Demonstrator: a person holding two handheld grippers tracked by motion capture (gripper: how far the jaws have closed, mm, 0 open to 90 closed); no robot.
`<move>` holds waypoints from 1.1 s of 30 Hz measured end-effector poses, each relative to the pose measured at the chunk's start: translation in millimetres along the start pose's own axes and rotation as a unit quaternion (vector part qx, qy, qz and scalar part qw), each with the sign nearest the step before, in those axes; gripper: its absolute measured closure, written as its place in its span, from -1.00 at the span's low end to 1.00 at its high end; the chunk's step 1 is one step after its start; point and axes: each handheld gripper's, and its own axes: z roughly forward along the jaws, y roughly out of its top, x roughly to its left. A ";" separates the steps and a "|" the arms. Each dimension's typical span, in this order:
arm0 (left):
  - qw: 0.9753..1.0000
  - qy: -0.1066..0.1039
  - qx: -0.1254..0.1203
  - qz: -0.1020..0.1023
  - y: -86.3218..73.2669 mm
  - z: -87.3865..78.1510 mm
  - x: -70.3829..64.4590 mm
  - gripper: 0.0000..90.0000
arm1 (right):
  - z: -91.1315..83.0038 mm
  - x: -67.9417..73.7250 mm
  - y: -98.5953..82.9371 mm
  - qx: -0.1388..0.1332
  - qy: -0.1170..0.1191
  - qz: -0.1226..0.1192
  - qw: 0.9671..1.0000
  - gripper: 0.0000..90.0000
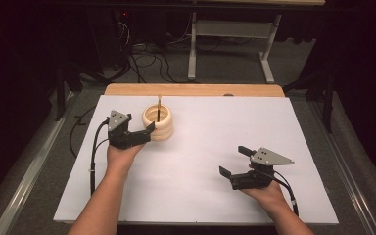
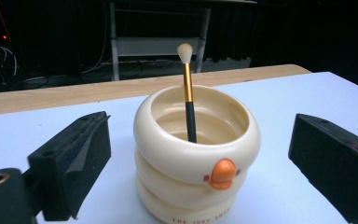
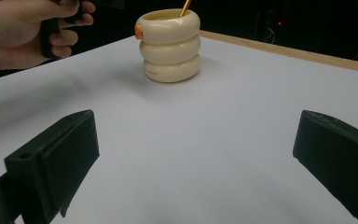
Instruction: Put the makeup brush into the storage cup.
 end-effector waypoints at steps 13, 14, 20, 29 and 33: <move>0.999 -0.024 -0.006 0.025 -13.4 -32.5 -15.5 -0.98 | -5.1 -0.7 2.3 -0.013 -0.005 0.002 1.000 -0.97; 0.999 -0.027 -0.008 0.025 -14.5 -36.2 -17.2 -0.98 | -5.4 -0.5 2.4 -0.013 -0.006 0.004 1.000 -0.97; 0.999 -0.047 -0.015 0.020 -20.1 -53.9 -24.2 -0.98 | -7.1 -0.3 3.3 -0.016 -0.008 0.003 1.000 -0.97; 0.997 -0.060 -0.013 0.051 -30.6 -76.4 -39.8 -0.98 | -10.2 -1.0 4.4 -0.024 -0.013 0.002 1.000 -0.97; 0.996 -0.066 -0.011 0.067 -35.2 -83.0 -46.0 -0.98 | -11.8 -1.5 4.8 -0.028 -0.018 0.003 0.999 -0.97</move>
